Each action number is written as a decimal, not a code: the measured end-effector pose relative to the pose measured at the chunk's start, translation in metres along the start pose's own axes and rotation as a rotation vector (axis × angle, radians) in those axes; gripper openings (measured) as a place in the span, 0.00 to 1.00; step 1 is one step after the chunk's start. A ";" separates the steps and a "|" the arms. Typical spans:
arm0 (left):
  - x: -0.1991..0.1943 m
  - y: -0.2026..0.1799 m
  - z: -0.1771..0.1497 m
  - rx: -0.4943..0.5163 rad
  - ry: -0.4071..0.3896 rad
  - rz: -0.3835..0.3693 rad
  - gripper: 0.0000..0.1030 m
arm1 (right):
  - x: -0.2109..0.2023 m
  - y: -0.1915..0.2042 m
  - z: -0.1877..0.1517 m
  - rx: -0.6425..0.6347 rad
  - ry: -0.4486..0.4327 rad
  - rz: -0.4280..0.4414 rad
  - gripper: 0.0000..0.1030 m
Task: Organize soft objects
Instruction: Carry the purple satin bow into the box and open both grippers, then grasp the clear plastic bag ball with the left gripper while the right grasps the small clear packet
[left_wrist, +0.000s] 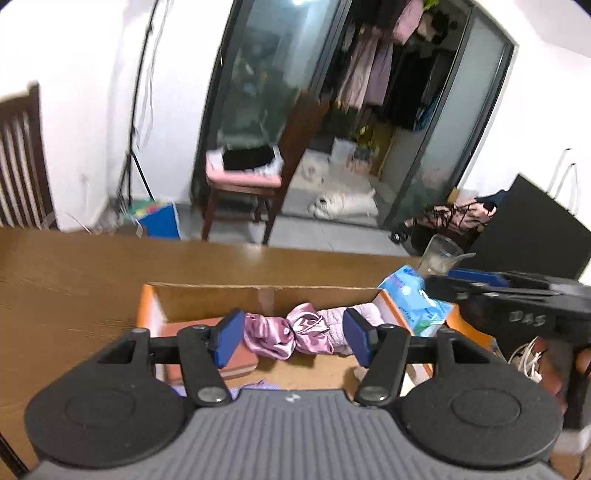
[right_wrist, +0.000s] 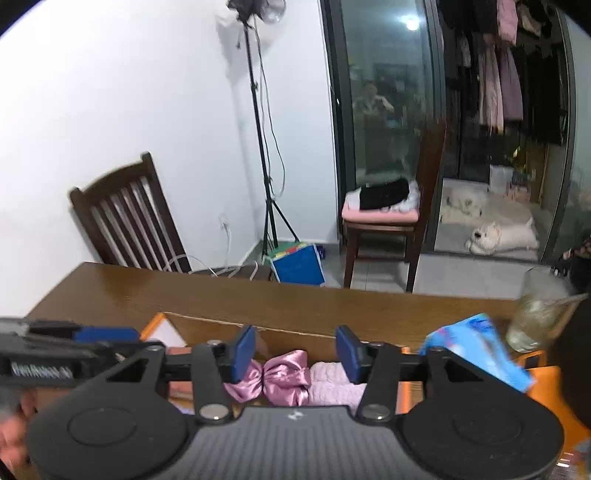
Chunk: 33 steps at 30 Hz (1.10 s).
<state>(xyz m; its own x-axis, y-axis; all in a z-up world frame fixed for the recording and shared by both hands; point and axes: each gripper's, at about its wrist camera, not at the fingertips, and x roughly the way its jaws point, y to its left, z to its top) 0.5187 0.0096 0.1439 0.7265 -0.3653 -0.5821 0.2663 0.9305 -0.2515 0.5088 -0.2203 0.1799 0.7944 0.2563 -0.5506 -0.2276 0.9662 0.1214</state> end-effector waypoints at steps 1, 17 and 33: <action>-0.017 -0.003 -0.005 0.016 -0.019 0.021 0.67 | -0.020 0.000 -0.001 -0.011 -0.017 -0.001 0.52; -0.173 -0.018 -0.175 0.066 -0.241 0.111 0.81 | -0.182 0.007 -0.146 -0.022 -0.164 0.068 0.59; -0.161 -0.019 -0.296 0.017 -0.156 0.232 0.83 | -0.190 0.050 -0.292 0.061 -0.104 0.108 0.68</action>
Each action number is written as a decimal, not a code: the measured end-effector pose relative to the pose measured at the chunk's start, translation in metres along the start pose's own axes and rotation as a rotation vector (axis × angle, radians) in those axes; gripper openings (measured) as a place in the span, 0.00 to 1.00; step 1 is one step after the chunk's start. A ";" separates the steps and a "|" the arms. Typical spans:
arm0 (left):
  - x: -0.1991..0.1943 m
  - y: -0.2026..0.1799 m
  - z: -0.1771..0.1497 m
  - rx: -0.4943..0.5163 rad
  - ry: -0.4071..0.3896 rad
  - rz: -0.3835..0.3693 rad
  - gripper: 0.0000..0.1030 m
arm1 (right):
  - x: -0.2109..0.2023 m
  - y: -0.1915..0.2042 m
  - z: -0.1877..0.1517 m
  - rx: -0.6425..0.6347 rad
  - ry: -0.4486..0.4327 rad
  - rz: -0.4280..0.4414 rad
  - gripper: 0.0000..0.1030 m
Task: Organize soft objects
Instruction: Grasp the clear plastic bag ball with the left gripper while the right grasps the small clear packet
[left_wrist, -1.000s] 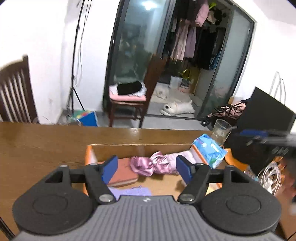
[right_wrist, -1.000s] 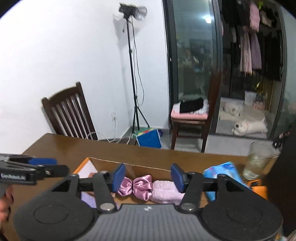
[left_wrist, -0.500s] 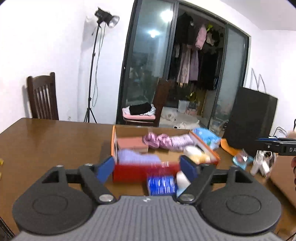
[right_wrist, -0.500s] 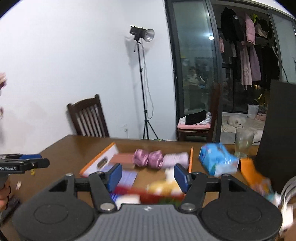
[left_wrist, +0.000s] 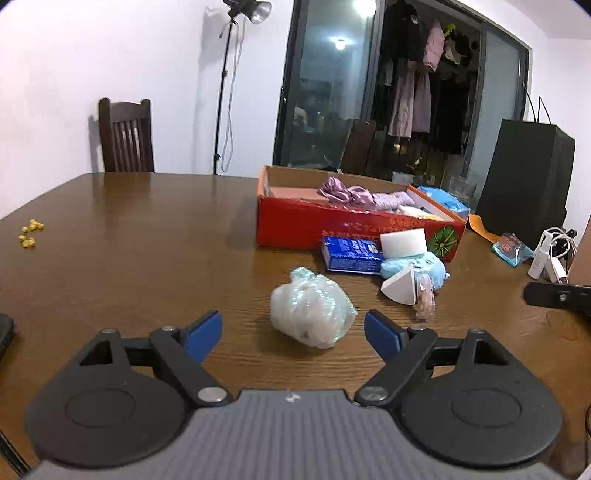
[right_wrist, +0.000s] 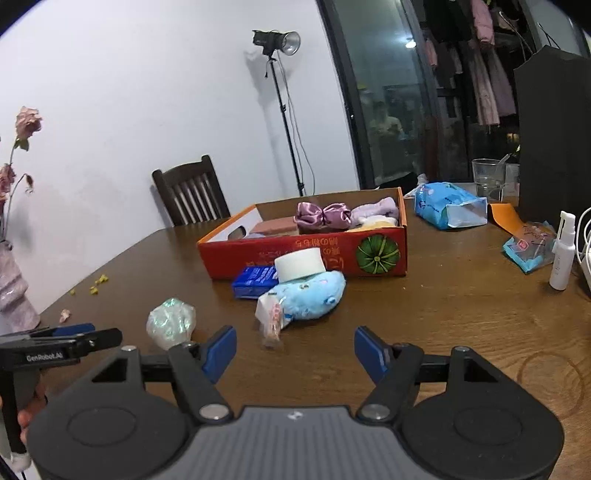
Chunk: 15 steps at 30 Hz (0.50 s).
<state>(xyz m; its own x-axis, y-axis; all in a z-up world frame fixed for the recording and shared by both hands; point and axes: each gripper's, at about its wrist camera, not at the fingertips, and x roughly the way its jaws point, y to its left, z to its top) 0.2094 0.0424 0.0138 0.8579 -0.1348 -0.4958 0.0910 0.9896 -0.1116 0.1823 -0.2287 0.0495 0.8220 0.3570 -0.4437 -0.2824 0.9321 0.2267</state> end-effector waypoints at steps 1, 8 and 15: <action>0.006 -0.002 -0.002 -0.001 0.008 0.003 0.83 | 0.006 0.005 -0.001 -0.022 0.002 0.001 0.68; 0.040 -0.008 -0.002 0.003 0.054 -0.011 0.83 | 0.071 0.026 0.003 -0.102 0.065 -0.010 0.59; 0.068 -0.001 0.001 -0.031 0.097 -0.021 0.77 | 0.121 0.026 0.006 -0.096 0.095 -0.018 0.41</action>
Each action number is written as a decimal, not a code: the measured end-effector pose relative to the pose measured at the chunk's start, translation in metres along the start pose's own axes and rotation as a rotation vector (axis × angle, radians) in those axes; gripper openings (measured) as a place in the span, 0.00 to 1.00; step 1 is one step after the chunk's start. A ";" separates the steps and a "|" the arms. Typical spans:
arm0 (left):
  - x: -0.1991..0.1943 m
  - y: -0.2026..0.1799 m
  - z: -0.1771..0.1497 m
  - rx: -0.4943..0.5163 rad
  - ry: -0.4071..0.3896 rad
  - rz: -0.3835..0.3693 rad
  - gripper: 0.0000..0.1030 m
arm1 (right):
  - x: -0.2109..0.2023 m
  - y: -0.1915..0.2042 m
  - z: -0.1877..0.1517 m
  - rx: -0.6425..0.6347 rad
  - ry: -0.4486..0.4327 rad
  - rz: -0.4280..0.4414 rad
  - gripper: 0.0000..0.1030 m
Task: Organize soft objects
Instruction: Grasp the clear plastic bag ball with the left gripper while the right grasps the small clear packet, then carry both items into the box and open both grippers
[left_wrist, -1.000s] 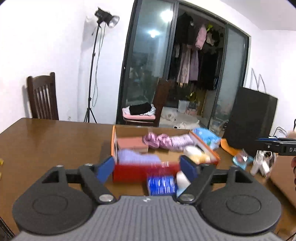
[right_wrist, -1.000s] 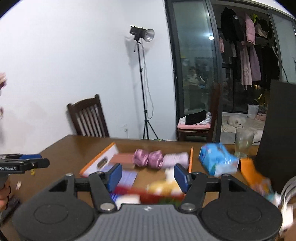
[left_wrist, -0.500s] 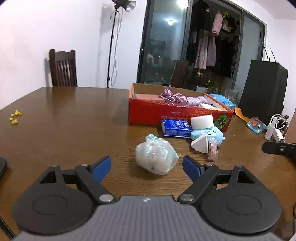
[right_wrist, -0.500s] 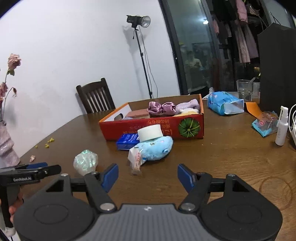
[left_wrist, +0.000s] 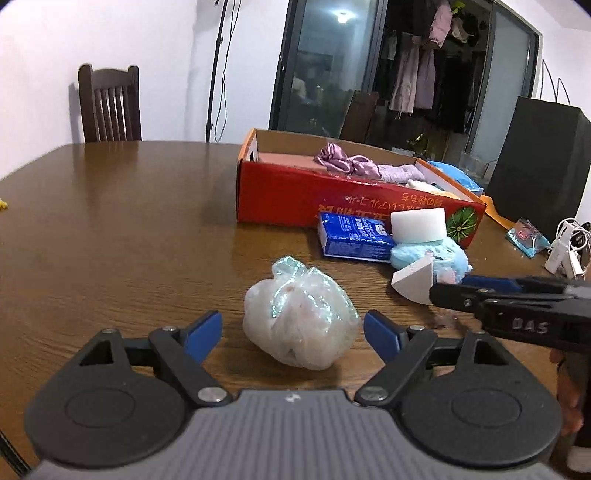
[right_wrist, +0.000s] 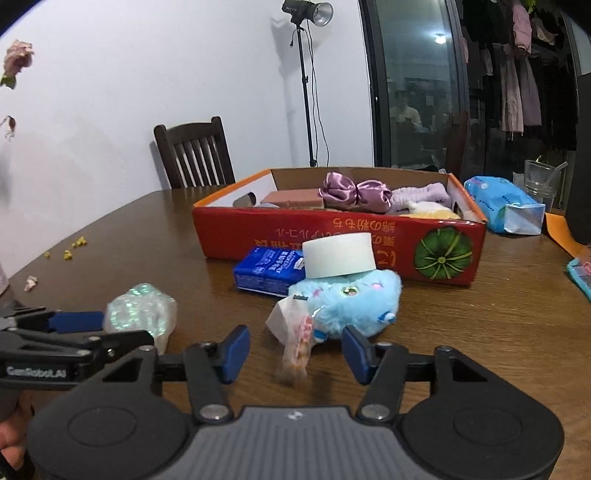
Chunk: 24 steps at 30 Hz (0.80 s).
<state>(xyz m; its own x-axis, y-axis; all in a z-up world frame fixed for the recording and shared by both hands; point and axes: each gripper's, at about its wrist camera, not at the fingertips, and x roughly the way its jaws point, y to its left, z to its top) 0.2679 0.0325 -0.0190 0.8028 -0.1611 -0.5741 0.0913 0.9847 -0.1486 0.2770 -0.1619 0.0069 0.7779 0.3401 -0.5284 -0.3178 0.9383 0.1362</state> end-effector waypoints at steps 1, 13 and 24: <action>0.003 0.001 0.001 -0.010 0.008 -0.011 0.72 | 0.004 -0.002 -0.001 0.007 0.005 -0.002 0.36; 0.014 0.007 0.003 -0.052 0.012 -0.011 0.37 | 0.004 -0.020 -0.005 0.114 -0.012 0.031 0.16; -0.022 -0.012 0.004 -0.019 -0.047 -0.076 0.38 | -0.046 -0.012 -0.009 0.112 -0.059 0.060 0.15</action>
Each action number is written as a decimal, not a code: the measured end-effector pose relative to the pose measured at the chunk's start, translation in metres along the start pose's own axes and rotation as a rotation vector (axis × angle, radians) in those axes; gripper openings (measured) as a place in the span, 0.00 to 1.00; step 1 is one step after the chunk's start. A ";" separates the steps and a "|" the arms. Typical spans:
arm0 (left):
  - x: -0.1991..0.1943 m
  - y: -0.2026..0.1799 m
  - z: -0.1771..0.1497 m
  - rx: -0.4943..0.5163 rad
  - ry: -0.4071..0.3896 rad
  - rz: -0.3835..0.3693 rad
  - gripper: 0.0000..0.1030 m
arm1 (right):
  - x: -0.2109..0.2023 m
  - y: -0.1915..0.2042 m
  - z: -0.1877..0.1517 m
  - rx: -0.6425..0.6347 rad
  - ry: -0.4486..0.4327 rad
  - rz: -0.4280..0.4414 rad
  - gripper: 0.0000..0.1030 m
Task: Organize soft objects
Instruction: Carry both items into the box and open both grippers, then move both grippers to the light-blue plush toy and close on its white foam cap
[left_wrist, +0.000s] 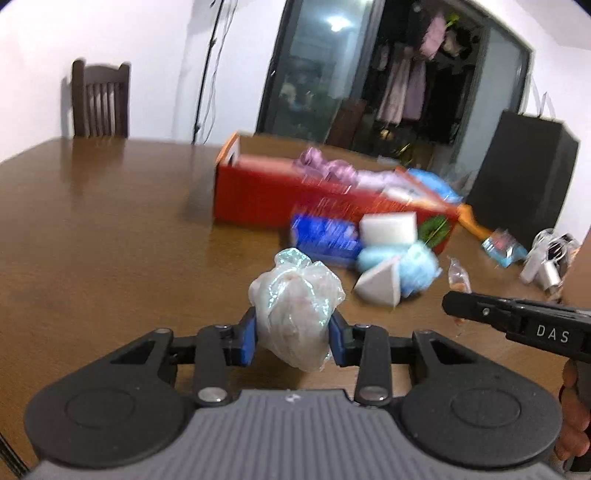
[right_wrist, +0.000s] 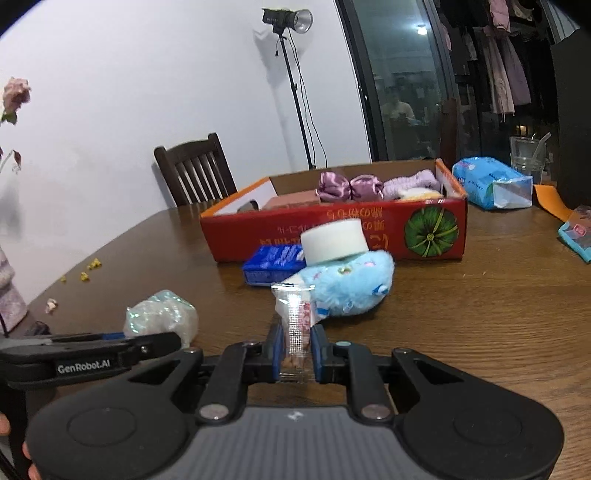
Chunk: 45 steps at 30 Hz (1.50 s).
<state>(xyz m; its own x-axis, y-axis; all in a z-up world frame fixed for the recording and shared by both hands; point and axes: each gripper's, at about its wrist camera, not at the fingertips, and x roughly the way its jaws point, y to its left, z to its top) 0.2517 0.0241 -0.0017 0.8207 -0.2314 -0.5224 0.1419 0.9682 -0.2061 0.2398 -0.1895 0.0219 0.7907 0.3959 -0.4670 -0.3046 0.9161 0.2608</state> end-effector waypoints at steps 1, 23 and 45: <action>-0.002 -0.002 0.010 0.010 -0.023 -0.017 0.38 | -0.003 -0.003 0.007 0.006 -0.013 0.011 0.15; 0.266 0.005 0.192 0.232 0.293 -0.045 0.68 | 0.277 -0.075 0.195 -0.023 0.340 -0.001 0.34; 0.108 -0.006 0.188 0.180 -0.064 0.017 0.96 | 0.089 -0.057 0.207 -0.084 0.057 -0.040 0.56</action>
<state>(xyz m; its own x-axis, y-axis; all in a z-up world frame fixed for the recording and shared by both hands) 0.4432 0.0110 0.0985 0.8563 -0.2137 -0.4701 0.2196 0.9746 -0.0431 0.4373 -0.2199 0.1409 0.7719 0.3600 -0.5240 -0.3188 0.9323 0.1708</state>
